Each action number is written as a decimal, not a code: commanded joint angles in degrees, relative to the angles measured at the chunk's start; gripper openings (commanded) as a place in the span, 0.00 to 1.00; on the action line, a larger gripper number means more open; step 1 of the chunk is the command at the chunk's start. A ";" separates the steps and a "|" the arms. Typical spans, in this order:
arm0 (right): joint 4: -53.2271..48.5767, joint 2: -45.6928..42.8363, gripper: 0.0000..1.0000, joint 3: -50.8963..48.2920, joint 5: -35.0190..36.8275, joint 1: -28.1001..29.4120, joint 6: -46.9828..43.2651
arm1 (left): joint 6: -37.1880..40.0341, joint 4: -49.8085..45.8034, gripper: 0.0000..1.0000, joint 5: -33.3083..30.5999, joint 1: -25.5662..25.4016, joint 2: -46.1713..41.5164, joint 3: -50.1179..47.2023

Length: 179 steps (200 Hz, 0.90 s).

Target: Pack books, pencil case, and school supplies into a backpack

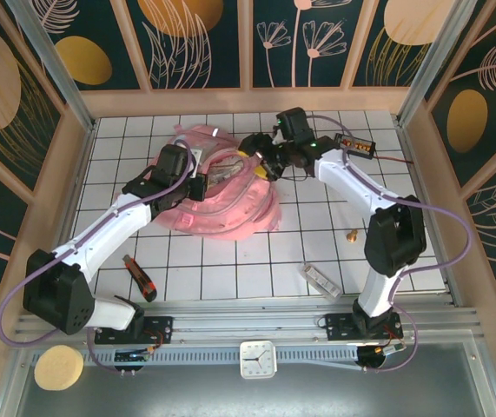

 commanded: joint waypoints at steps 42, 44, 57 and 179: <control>-10.16 4.90 0.68 8.18 5.89 -2.21 -14.03 | 1.43 7.93 0.00 6.88 -0.41 -3.55 -0.99; -10.99 4.52 0.70 8.29 6.65 -2.19 -14.91 | 1.46 7.92 0.00 6.99 -0.47 -3.58 -1.08; -18.93 1.23 0.79 7.28 12.90 -1.81 -20.81 | 1.69 7.57 0.00 7.12 -0.40 -3.65 -1.49; -43.87 -13.65 0.99 -23.72 29.66 16.57 -32.16 | 2.79 9.05 0.00 6.87 -0.40 -3.35 -1.36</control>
